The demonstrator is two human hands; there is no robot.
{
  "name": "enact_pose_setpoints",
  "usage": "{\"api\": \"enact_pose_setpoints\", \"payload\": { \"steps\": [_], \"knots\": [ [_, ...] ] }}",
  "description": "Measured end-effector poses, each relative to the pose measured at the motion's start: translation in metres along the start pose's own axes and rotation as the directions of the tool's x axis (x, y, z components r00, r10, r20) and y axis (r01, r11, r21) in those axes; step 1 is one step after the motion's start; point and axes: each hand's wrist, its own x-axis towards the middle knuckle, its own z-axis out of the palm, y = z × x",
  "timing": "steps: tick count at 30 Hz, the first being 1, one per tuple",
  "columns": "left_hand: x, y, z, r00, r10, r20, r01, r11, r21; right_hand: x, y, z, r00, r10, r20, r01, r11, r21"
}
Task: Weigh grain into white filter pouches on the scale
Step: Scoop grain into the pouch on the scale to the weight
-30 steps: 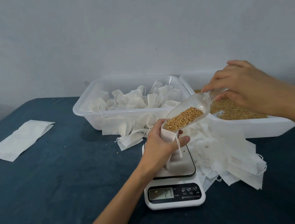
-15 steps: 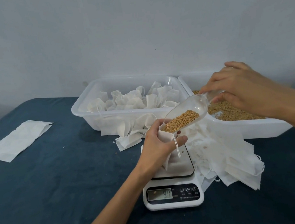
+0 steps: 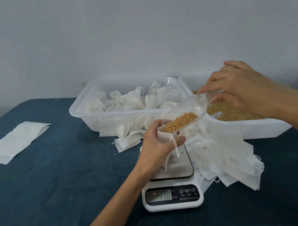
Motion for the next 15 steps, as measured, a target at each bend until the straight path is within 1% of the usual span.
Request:
{"api": "enact_pose_setpoints", "payload": {
  "steps": [15],
  "knots": [
    [0.0022, -0.0012, 0.0006, 1.000, 0.024, -0.014, -0.024, 1.000, 0.020, 0.0000, 0.0005, 0.0013, 1.000, -0.002, -0.011, 0.002, 1.000, -0.014]
  ]
}}
